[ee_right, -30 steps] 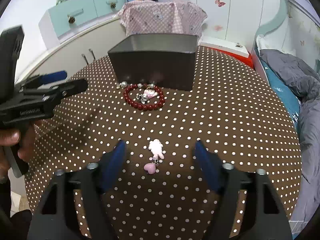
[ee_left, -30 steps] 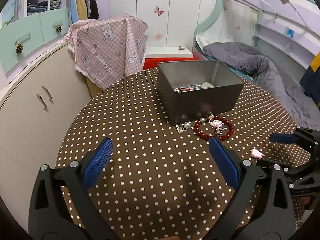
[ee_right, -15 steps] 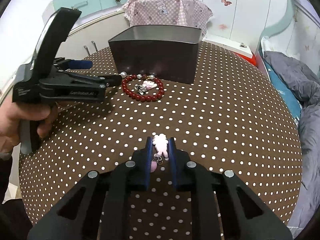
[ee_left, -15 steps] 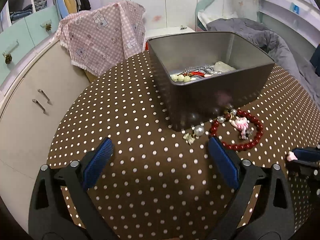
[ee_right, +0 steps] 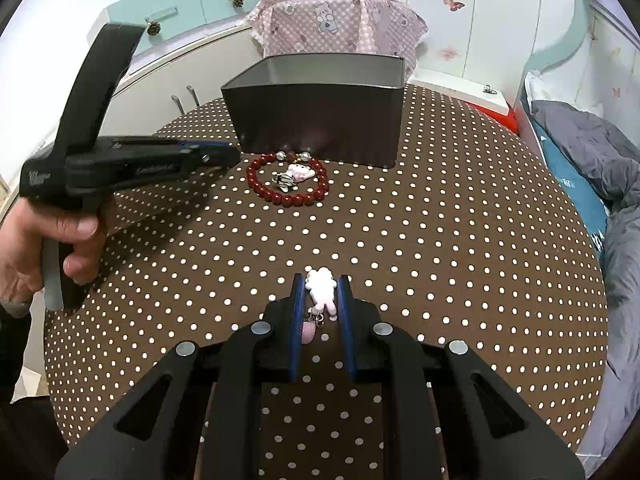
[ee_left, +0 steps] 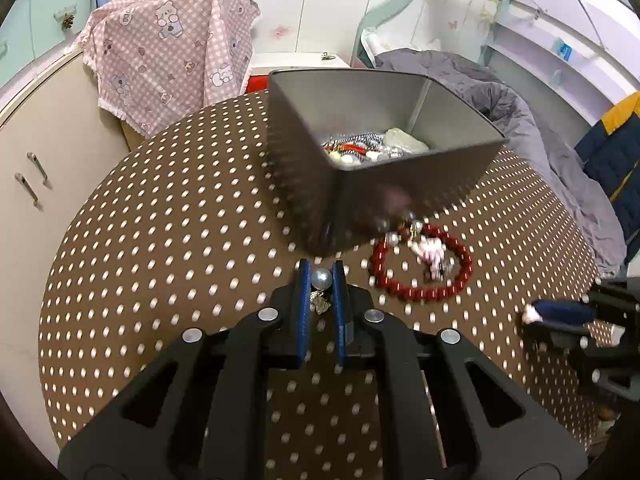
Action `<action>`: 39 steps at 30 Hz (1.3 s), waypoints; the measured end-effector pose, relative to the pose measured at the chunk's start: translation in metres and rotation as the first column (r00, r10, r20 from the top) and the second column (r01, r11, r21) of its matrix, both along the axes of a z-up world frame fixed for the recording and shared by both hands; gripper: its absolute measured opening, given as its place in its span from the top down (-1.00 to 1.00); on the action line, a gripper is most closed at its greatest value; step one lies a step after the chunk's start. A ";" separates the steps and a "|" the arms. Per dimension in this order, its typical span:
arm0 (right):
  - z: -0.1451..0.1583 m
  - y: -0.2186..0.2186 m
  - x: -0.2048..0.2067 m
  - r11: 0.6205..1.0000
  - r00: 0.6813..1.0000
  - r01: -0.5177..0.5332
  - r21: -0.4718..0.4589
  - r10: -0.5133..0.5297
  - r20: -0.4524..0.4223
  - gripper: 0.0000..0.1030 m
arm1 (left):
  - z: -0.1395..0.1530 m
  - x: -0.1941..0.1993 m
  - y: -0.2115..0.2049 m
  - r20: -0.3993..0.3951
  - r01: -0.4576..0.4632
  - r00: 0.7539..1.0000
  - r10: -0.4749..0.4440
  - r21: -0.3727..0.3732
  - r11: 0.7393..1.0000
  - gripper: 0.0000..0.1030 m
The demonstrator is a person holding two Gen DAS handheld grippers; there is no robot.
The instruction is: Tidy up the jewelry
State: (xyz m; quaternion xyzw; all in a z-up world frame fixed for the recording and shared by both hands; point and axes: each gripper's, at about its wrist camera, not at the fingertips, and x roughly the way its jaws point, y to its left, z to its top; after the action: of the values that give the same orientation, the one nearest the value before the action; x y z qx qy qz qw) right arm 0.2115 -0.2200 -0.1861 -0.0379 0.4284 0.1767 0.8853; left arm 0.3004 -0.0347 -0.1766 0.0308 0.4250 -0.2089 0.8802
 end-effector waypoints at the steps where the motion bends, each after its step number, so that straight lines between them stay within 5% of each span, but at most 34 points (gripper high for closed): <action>1: 0.001 0.000 -0.001 1.000 1.000 -0.002 0.003 0.002 0.001 0.72 | -0.001 -0.004 0.001 0.003 0.002 1.000 -0.002 -0.001 1.000 0.80; 11: 0.043 -0.009 -0.002 0.993 0.998 -0.024 0.111 0.017 0.063 0.72 | 0.044 -0.023 0.029 0.097 -0.002 0.995 0.010 -0.077 0.997 0.80; 25: 0.160 -0.015 0.039 0.989 0.951 -0.078 0.125 0.037 0.307 0.72 | 0.142 -0.026 0.015 0.306 0.037 0.952 0.003 -0.124 0.992 0.79; 39: 0.160 -0.012 0.098 0.976 0.972 -0.080 0.202 0.032 0.234 0.72 | 0.160 0.009 -0.012 0.314 0.051 0.950 -0.003 -0.145 0.988 0.79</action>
State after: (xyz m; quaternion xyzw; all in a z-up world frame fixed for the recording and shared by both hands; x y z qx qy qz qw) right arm 0.3099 -0.2319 -0.0261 0.0236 0.3010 0.2405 0.9225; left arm 0.3097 -0.0468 -0.0167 0.0025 0.2629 -0.2451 0.9332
